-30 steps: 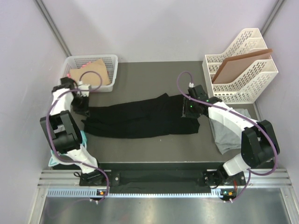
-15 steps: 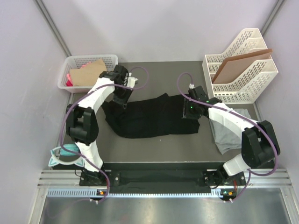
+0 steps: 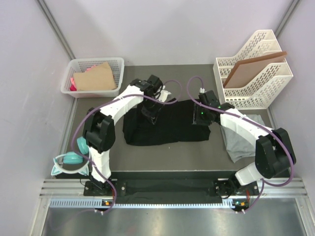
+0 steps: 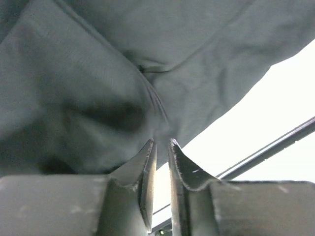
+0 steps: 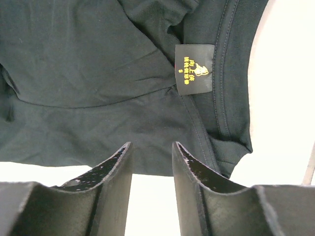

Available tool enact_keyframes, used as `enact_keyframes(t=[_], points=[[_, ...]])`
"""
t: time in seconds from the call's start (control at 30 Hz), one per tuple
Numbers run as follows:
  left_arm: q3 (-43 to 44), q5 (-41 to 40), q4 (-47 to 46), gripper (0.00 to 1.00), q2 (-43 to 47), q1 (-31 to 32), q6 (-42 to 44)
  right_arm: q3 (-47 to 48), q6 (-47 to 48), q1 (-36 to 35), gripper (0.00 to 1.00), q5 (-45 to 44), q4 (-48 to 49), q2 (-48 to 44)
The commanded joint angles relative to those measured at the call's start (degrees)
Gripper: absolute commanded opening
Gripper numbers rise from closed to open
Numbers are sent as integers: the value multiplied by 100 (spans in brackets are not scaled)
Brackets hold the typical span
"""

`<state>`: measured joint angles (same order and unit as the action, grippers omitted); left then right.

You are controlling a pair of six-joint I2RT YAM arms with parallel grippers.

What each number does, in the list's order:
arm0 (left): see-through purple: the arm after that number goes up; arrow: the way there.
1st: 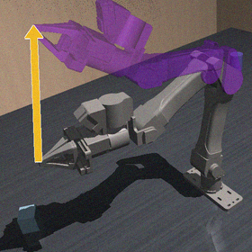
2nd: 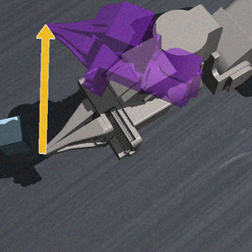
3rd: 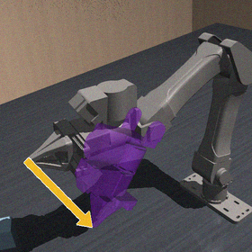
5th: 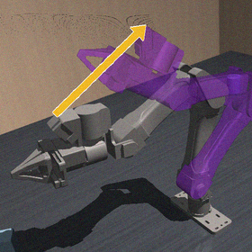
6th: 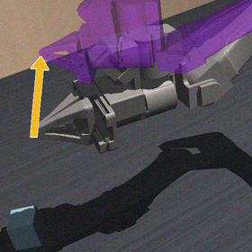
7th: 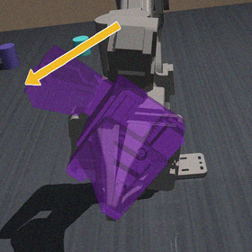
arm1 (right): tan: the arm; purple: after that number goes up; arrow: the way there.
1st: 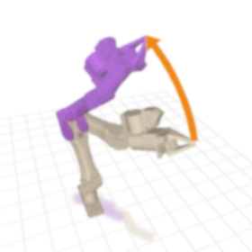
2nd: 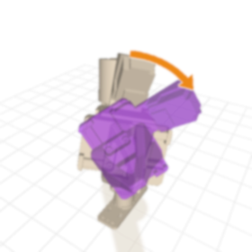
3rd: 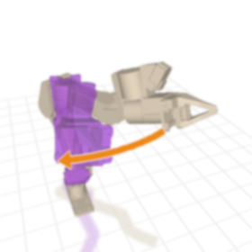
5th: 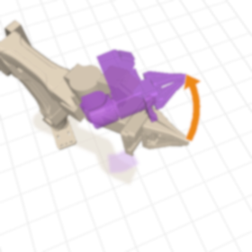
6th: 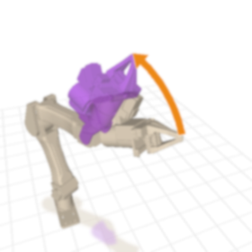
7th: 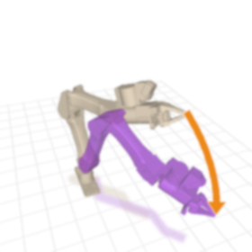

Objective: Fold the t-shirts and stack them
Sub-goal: Fold the folded rectangular tshirt in 1/3 of the way

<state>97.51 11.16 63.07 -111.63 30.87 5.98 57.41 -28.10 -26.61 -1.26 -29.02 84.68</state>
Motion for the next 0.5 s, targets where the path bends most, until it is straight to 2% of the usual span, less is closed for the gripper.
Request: enact_keyframes(t=[0.0,0.03,0.17,0.23,0.37,0.47], points=[[180,-173,-31,27,343,-19,-263,86,24,-37,42,-68,54,-180],[163,-245,-40,35,457,-229,-290,95,24,-37,43,-76,45,-163],[-327,-62,-119,47,1421,-1099,-247,121,24,-37,46,-85,45,-110],[-644,123,-276,49,1775,-1477,-124,139,24,-37,46,-85,45,-75],[-1812,-52,-804,50,2426,-1497,-132,148,6,-46,47,-77,80,-57],[-1807,167,-814,50,2095,-1470,-176,122,6,-46,47,-68,72,-75]])
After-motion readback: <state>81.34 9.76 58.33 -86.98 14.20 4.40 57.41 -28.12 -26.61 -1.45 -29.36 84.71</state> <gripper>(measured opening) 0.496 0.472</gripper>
